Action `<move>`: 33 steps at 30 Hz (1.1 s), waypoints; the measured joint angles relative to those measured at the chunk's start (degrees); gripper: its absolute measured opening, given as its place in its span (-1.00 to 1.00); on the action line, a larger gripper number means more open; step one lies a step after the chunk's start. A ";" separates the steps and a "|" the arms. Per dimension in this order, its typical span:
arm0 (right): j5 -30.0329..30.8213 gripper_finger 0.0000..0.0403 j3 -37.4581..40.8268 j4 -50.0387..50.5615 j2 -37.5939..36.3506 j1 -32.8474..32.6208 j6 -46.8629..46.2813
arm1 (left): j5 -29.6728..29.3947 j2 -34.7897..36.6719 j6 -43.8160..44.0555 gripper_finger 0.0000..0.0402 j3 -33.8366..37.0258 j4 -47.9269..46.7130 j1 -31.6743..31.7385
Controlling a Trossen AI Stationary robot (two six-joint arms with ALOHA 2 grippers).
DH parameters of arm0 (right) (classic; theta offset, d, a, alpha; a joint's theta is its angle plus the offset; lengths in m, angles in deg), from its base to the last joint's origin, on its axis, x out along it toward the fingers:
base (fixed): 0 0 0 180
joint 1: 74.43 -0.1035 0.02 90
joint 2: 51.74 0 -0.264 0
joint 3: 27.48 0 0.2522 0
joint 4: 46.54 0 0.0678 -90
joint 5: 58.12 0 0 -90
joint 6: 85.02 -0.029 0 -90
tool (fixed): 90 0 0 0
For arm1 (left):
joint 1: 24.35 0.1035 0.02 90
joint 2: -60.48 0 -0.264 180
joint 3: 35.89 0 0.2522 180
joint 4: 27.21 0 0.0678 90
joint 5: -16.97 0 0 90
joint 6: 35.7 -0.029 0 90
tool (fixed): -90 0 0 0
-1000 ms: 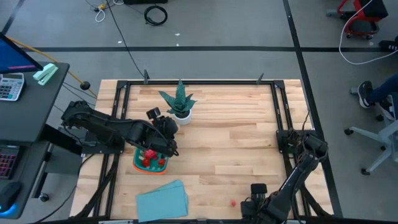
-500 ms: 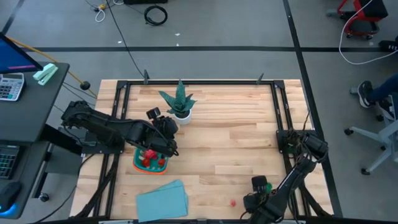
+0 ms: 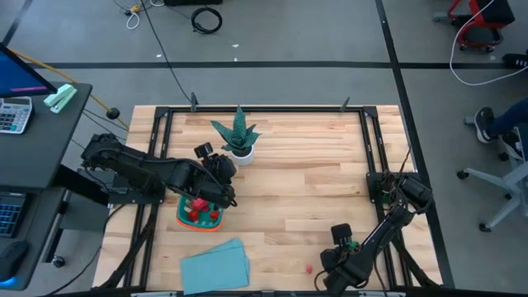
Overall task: Pick and placing Produce into tupperware
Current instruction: Put the green bell pepper into the blue basket
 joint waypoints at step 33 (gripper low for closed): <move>-6.38 0.38 8.62 4.33 -0.31 -2.91 -1.43 | 0.00 0.03 0.00 -0.19 0.00 0.04 0.00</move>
